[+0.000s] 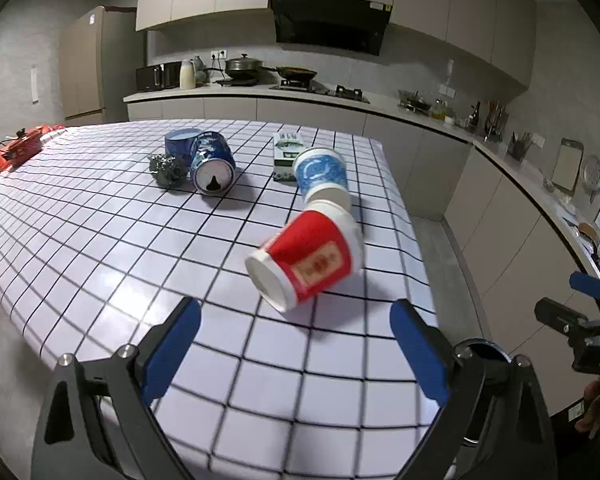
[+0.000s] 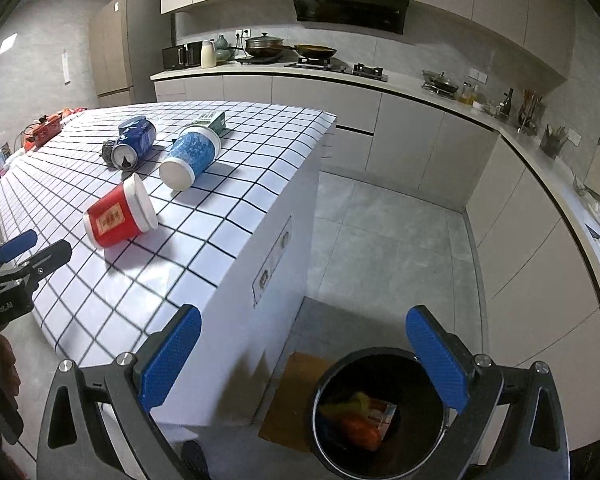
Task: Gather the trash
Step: 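Move both tools back over the table toward the paper cups, then grasp the red paper cup with the left gripper while the right gripper grasps the blue paper cup, then carry both cups over the black bin and open both grippers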
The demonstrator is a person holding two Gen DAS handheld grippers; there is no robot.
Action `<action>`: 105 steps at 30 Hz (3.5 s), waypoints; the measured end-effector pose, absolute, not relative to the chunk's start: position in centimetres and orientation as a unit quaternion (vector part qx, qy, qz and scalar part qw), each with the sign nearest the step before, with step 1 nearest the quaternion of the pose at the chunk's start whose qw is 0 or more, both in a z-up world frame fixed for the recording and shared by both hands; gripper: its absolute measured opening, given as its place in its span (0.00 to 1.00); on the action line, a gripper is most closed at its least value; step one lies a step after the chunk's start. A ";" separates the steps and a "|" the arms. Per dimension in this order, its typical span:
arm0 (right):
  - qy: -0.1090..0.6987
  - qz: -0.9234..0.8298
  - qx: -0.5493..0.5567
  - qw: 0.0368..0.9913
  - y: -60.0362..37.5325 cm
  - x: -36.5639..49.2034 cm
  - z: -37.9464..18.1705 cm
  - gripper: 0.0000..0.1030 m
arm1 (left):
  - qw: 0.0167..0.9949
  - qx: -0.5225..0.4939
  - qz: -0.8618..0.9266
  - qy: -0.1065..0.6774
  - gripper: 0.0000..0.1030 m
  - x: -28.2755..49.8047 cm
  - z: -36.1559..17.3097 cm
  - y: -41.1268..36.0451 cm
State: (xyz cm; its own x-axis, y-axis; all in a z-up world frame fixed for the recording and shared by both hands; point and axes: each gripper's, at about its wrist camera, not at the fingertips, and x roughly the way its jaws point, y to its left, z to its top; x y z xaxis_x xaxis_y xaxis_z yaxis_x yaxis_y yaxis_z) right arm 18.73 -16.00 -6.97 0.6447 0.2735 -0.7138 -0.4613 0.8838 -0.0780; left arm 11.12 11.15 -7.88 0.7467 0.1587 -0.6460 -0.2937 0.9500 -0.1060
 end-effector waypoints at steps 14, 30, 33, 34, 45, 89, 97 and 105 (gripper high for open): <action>0.391 0.188 -0.119 0.893 -10.8 23.1 -8.6 1.00 | 0.918 -0.078 0.078 0.382 0.93 17.3 -10.5 13.7; 0.396 0.207 -0.119 0.887 -4.5 28.8 -8.8 1.00 | 0.900 -0.142 0.102 0.400 0.82 20.1 -11.9 20.3; 0.397 0.221 -0.123 0.882 -2.3 29.1 -9.0 1.00 | 0.893 -0.157 0.120 0.404 0.78 19.6 -12.2 22.5; 0.397 0.228 -0.124 0.881 -1.3 29.2 -9.1 1.00 | 0.893 -0.157 0.129 0.402 0.77 19.3 -12.1 23.2; 0.407 0.261 -0.123 0.867 5.9 31.0 -10.6 1.00 | 0.881 -0.166 0.192 0.399 0.76 17.0 -12.4 31.0; 0.401 0.257 -0.082 0.876 0.1 25.3 -6.9 0.60 | 0.913 -0.154 0.128 0.356 0.60 14.0 -7.6 23.7; 0.399 0.245 -0.073 0.881 -5.5 21.9 -6.2 0.60 | 0.919 -0.138 0.088 0.360 0.60 13.7 -7.0 17.6; 0.396 0.218 -0.058 0.890 -11.4 19.8 -5.5 0.60 | 0.923 -0.120 0.043 0.362 0.60 13.7 -6.3 12.0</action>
